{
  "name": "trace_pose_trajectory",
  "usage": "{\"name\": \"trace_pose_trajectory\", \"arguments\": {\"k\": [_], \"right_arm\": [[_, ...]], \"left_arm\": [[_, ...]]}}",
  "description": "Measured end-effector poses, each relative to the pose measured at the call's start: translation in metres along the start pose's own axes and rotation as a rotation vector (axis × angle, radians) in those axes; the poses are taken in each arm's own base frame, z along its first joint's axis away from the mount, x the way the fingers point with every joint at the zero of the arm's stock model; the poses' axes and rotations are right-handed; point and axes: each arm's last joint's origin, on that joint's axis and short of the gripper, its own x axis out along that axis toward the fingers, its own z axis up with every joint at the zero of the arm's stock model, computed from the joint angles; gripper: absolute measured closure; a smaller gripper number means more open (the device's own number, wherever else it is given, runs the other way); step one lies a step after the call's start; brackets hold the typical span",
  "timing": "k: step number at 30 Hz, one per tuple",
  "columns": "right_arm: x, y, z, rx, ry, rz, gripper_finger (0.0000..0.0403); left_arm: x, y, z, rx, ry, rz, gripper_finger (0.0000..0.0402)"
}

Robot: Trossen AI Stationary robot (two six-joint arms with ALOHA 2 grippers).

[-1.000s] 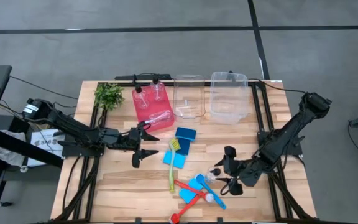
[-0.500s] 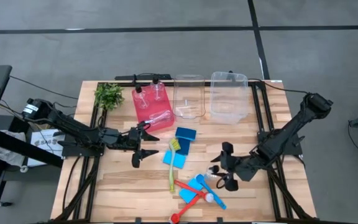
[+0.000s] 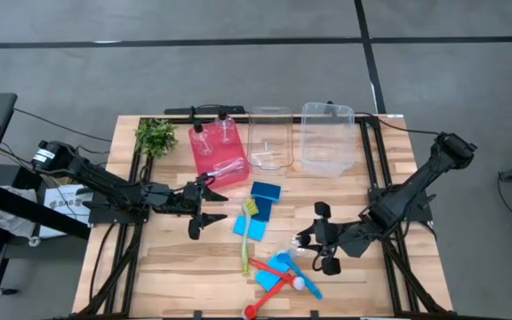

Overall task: Pick & Place Kitchen Sink Supplies
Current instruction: Put the transparent soap dispenser into the red bin

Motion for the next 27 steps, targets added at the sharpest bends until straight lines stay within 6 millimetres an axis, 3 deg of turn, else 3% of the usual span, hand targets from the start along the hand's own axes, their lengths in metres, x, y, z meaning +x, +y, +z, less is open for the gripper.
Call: {"name": "trace_pose_trajectory", "arguments": {"k": [6,12,19,27], "right_arm": [[-0.010,-0.003,0.041,-0.100,-0.091,-0.010,0.0281],[-0.011,-0.032,0.079,-0.181,-0.168,-0.131,0.0281],[-0.003,-0.094,0.119,-0.161,-0.278,-0.203,0.0281],[0.036,-0.177,0.147,-0.117,-0.292,-0.212,0.0281]], "left_arm": [[-0.004,0.000,0.006,0.008,-0.030,-0.007,0.0135],[-0.014,-0.001,0.022,0.033,-0.109,-0.022,0.0135],[-0.026,-0.003,0.030,0.052,-0.122,-0.039,0.0135],[-0.027,-0.002,0.029,0.057,-0.103,-0.037,0.0135]]}}
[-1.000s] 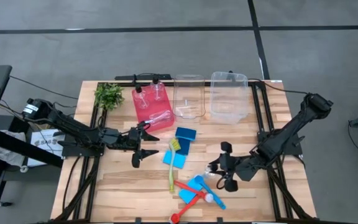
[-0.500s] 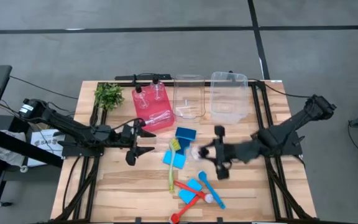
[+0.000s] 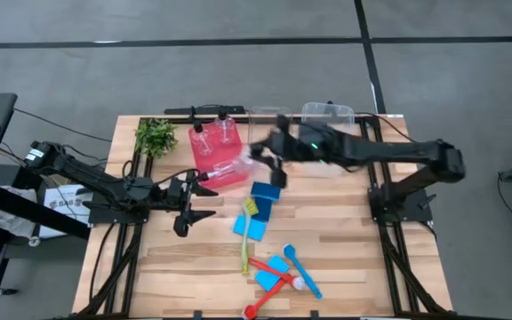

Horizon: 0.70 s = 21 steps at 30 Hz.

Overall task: Pick & Place Kitchen Sink Supplies
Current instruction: Put the transparent soap dispenser into the red bin

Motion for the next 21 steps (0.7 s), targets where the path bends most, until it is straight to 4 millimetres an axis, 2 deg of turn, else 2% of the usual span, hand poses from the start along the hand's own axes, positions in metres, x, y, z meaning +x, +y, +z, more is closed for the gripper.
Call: {"name": "trace_pose_trajectory", "arguments": {"k": [6,12,15,21], "right_arm": [[0.056,-0.037,-0.007,0.022,0.017,0.042,0.0278],[0.103,-0.064,-0.027,0.034,0.081,0.012,0.0277],[0.119,-0.076,-0.038,0.043,0.108,-0.009,0.0276],[0.137,-0.093,-0.056,0.058,0.149,-0.039,0.0276]], "left_arm": [[0.000,0.000,0.000,0.000,0.000,0.000,0.0135],[0.000,0.000,0.000,0.000,0.000,0.000,0.0135],[0.000,0.000,0.000,0.000,0.000,-0.001,0.0135],[0.000,0.000,0.000,0.000,0.001,-0.001,0.0135]]}}
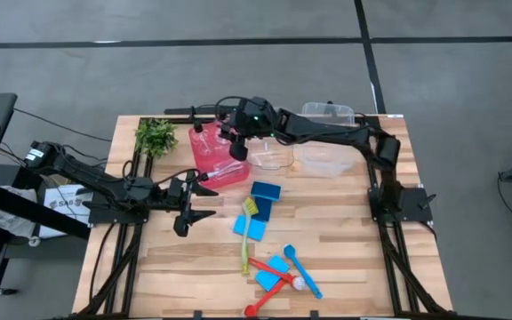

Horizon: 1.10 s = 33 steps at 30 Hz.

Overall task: Pick & Place Kitchen Sink Supplies
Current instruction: Put the transparent soap dispenser into the red bin, then put the blue sponge into the left transparent bin

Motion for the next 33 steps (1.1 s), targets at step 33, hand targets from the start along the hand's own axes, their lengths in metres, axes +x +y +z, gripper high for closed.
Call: {"name": "trace_pose_trajectory", "arguments": {"k": [33], "right_arm": [[-0.075,0.011,0.037,-0.093,0.089,-0.028,0.0175]], "left_arm": [[0.000,0.000,0.000,0.000,0.000,0.002,0.0135]]}}
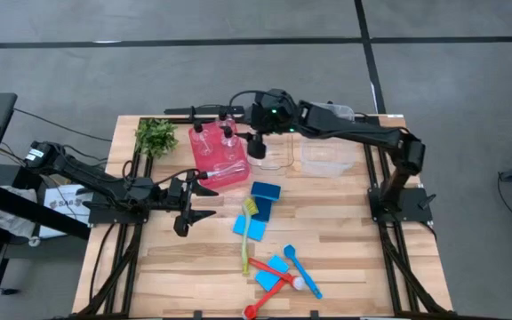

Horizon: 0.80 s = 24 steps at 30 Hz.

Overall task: Pick & Place Kitchen Sink Supplies
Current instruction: Put the blue sponge into the left transparent bin

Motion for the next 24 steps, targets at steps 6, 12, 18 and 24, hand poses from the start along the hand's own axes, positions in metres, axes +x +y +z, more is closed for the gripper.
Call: {"name": "trace_pose_trajectory", "arguments": {"k": [6,12,18,24], "right_arm": [[-0.037,0.027,0.004,-0.018,0.083,0.086,0.0193],[-0.051,0.072,-0.014,-0.001,0.181,0.211,0.0222],[-0.059,0.126,-0.048,-0.007,0.250,0.333,0.0254],[-0.058,0.168,-0.096,-0.011,0.268,0.265,0.0286]], "left_arm": [[0.002,-0.001,-0.002,0.000,0.014,-0.009,0.0135],[0.007,-0.001,-0.012,0.010,0.067,-0.004,0.0135],[0.014,-0.002,-0.024,-0.007,0.117,0.003,0.0135],[0.019,-0.003,-0.028,-0.018,0.101,0.001,0.0135]]}}
